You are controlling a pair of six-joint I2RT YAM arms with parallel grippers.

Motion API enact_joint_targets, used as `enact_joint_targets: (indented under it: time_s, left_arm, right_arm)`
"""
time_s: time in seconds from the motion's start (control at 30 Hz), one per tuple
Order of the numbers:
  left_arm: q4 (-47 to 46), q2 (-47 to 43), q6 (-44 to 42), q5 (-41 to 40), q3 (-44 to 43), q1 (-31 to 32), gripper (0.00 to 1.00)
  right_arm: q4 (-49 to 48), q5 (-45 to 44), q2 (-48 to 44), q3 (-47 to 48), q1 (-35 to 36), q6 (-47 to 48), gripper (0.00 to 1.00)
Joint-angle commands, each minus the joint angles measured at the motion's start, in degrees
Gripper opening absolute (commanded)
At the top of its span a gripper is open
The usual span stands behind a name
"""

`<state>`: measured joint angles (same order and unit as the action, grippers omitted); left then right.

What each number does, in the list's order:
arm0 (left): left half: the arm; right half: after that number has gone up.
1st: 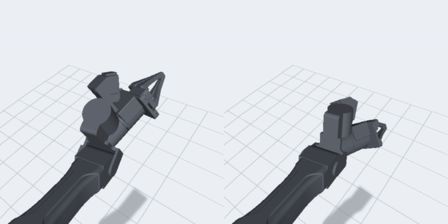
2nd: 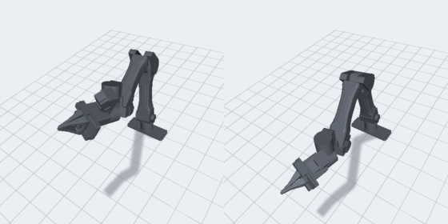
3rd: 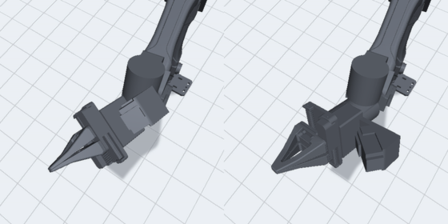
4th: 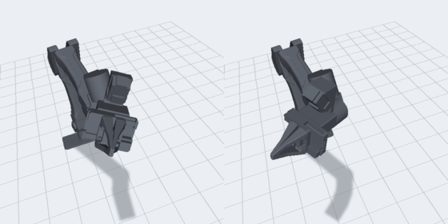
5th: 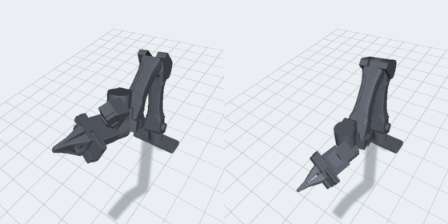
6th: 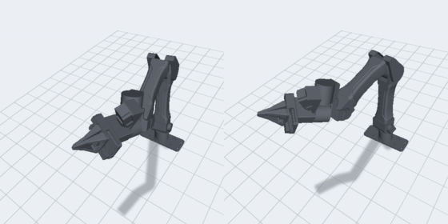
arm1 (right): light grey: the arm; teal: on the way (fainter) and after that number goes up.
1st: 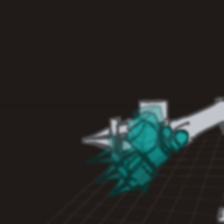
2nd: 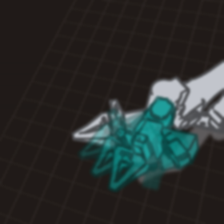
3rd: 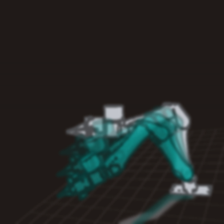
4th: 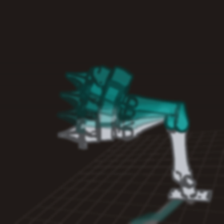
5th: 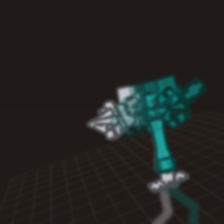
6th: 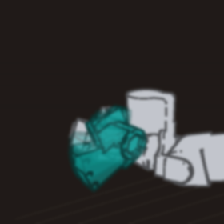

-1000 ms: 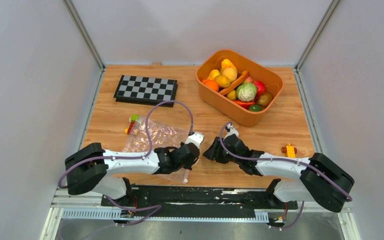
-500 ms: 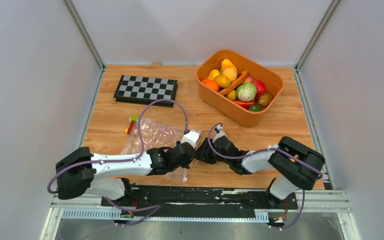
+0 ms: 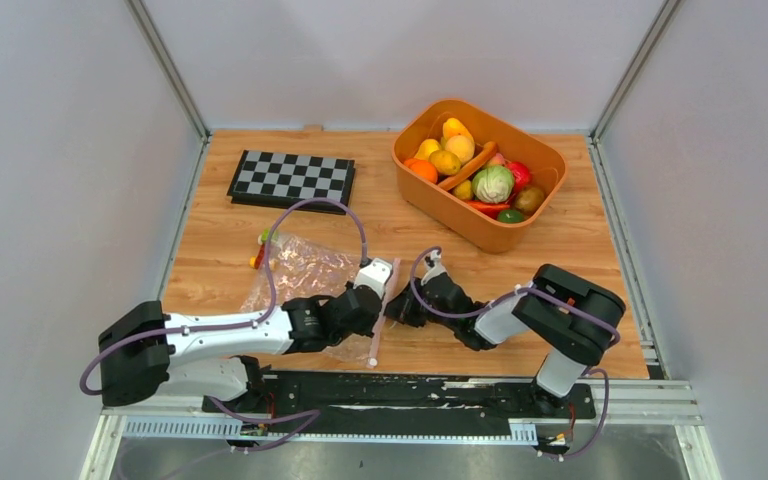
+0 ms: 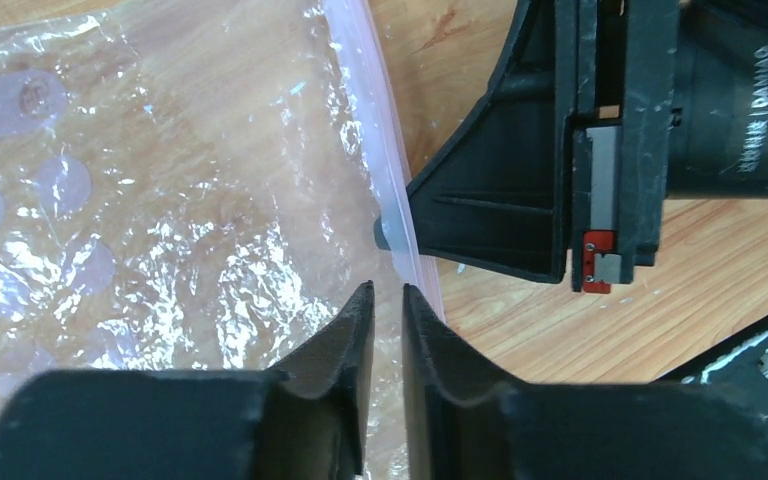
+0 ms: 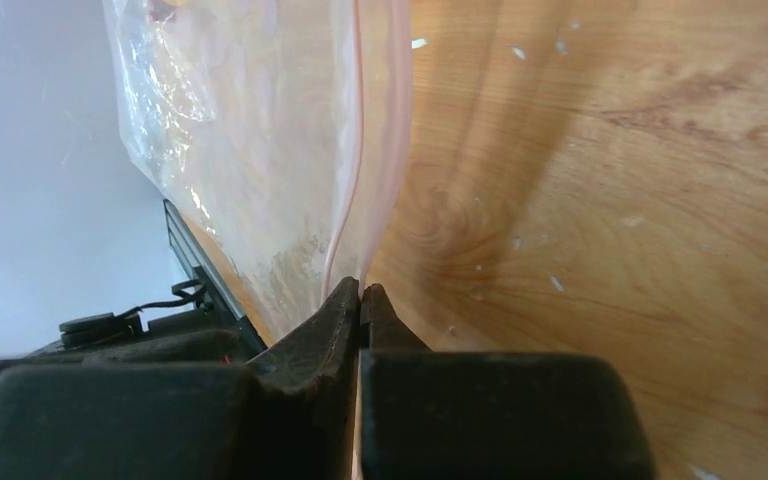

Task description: Place the food in the zip-top bag and seal the zipper

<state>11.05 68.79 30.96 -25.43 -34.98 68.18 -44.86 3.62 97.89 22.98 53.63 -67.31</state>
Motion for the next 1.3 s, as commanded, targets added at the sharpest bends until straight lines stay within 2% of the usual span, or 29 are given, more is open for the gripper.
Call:
enact_joint_targets:
  time_s: [0.0, 0.07, 0.13, 0.2, 0.33, 0.5, 0.77, 0.93, 1.1, 1.2, 1.27]
  left_arm:
    - [-0.8, -0.7, 0.2, 0.0, 0.7, 0.3, 0.33]
    - [-1.2, -0.3, -0.1, 1.1, 0.5, 0.4, 0.49]
    - [-1.9, -0.9, -0.3, 2.1, 0.4, 0.4, 0.55]
    - [-2.4, -2.9, -0.1, 2.8, 0.5, 0.4, 0.62]
    - [-2.9, -8.2, -0.6, 2.8, 0.6, 0.4, 0.67]
    - [1.5, -9.8, -1.6, -2.4, -0.4, 0.4, 0.65]
    - [-0.6, -8.3, -0.8, -1.3, -1.2, 0.4, 0.64]
    - [1.2, -8.2, -1.0, -3.7, -2.3, 0.4, 0.6]
    - [-0.8, -6.9, -1.6, -1.1, -3.3, 0.4, 0.59]
    - [-0.6, -5.2, -1.5, -0.8, -4.1, 0.4, 0.51]
    - [-0.4, -5.4, -0.8, -2.6, -3.7, 0.4, 0.41]
  right_arm:
    - [3.6, -0.2, -5.9, 3.3, 1.0, 5.1, 0.0]
    - [6.1, -0.9, -8.9, 3.4, 1.3, 5.8, 0.0]
    - [8.5, -1.7, -11.5, 3.4, 1.3, 5.9, 0.0]
    - [14.8, -3.3, -14.0, 4.6, 1.3, 6.9, 0.0]
    - [22.7, -6.2, -17.9, 6.8, 1.4, 9.3, 0.0]
    - [28.6, -7.7, -22.9, 8.4, 1.8, 11.2, 0.0]
    - [33.1, -6.7, -28.0, 9.7, 2.0, 12.9, 0.0]
    - [34.8, -6.6, -31.0, 8.9, 2.2, 13.0, 0.0]
    - [36.2, -4.5, -32.3, 10.0, 2.2, 14.2, 0.0]
    - [38.6, -1.7, -33.5, 11.0, 2.4, 15.0, 0.0]
    - [40.9, -2.0, -34.8, 11.3, 2.4, 15.6, 0.0]
